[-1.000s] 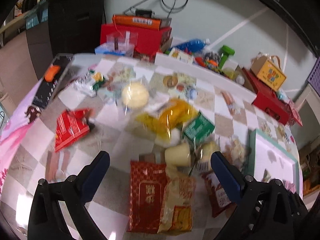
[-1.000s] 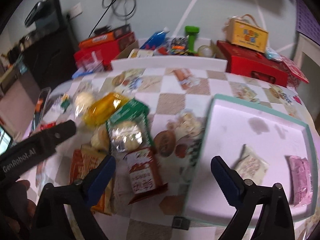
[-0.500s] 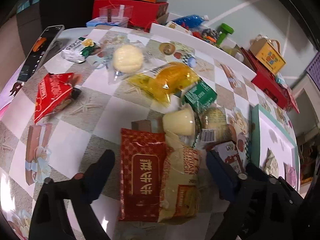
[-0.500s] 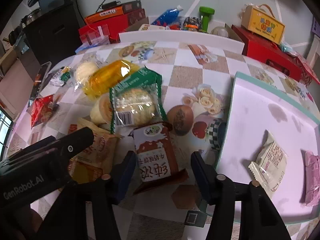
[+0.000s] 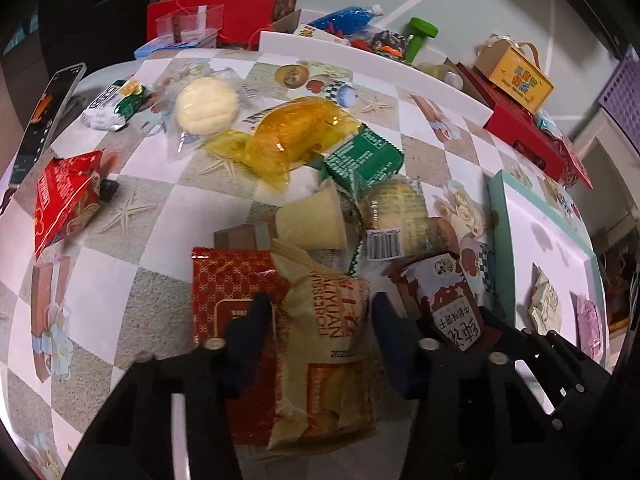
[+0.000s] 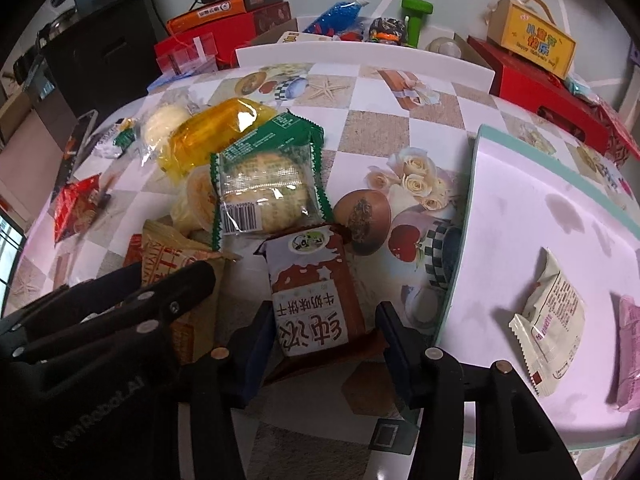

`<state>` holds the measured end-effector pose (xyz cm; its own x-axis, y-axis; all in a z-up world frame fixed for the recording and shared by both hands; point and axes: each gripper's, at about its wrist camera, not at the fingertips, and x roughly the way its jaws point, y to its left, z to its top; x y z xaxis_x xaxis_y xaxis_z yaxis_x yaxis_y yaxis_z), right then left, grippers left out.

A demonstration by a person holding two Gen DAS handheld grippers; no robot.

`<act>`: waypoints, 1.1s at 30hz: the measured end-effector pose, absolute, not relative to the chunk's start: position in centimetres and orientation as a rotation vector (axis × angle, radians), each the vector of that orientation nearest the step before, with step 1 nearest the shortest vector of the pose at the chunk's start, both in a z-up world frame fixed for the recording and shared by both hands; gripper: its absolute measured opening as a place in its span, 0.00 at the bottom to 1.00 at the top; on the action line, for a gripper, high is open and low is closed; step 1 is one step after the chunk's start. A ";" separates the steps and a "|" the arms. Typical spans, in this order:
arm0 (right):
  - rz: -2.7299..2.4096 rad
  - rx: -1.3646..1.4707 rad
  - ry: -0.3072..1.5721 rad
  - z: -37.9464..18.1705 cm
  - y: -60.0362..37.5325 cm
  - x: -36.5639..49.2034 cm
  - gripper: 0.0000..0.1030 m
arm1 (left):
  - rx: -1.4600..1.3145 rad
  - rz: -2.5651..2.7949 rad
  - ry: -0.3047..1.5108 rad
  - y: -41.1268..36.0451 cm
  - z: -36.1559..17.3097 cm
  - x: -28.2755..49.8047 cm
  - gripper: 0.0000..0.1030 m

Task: Organize snacks
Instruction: 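Grasp the red-white snack box with the right tool while the left tool grasps the yellow bread roll, then carry both snacks into the white tray and open both tools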

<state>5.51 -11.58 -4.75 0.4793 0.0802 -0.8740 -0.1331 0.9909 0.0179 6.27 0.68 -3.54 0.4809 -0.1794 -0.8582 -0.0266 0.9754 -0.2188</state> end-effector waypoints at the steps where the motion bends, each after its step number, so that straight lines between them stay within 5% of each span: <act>1: 0.131 -0.056 1.064 -4.8 -11.6 5.5 0.53 | -0.205 -0.098 1.066 0.5 -3.6 6.3 0.47; 12: 0.129 -0.080 1.066 -5.1 -11.1 5.6 0.52 | -0.215 -0.092 1.051 0.8 -3.6 6.6 0.38; 18: 0.131 -0.047 1.065 -5.0 -11.7 5.7 0.42 | -0.225 -0.098 1.049 0.9 -3.6 6.6 0.33; 33: 0.157 0.045 0.995 -2.5 -13.4 5.1 0.41 | -0.245 -0.111 0.975 1.5 -1.0 5.9 0.33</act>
